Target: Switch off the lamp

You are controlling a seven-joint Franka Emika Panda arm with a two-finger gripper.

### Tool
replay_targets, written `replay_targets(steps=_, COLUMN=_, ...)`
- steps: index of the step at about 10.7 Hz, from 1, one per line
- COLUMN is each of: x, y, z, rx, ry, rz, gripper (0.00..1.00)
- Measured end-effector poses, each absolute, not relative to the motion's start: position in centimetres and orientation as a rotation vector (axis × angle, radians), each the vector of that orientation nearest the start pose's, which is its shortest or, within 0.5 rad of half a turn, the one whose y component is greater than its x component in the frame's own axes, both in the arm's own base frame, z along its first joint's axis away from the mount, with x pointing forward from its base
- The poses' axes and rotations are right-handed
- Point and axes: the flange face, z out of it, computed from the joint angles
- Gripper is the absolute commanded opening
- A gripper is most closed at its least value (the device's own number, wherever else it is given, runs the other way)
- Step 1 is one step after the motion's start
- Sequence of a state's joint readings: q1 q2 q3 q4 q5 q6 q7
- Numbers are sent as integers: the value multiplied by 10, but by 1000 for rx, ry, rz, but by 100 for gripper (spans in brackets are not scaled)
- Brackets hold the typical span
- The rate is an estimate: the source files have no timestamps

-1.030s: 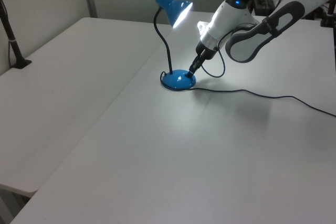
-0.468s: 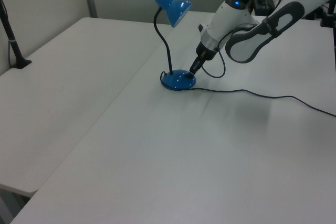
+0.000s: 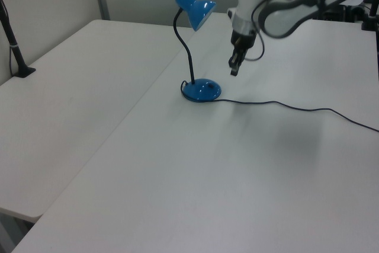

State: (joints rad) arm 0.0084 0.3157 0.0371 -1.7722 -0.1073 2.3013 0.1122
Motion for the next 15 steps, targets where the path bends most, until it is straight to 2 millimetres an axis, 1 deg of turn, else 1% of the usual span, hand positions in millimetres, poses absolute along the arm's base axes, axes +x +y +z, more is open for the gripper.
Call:
replay_targets(steps=1, x=644, y=36, z=437, rx=-3196, ry=-10, rz=-285, gripper=16)
replay_targets(steps=2, x=627, y=46, z=467, rx=-3211, ry=-29, rz=-214, gripper=27)
replay_targets(steps=3, x=612, y=54, z=490, rx=-3221, ry=-43, rz=-156, gripper=45)
replay_targets(steps=5, x=586, y=65, z=526, rx=-3237, ry=-68, rz=-61, gripper=99)
replay_targets(steps=7, x=568, y=65, z=548, rx=-3247, ry=-62, rz=14, gripper=100)
replay_targets(steps=9, x=559, y=63, z=563, rx=-3251, ry=-54, rz=59, gripper=100)
replay_targets(steps=15, x=558, y=54, z=578, rx=-3251, ry=-25, rz=40, gripper=100)
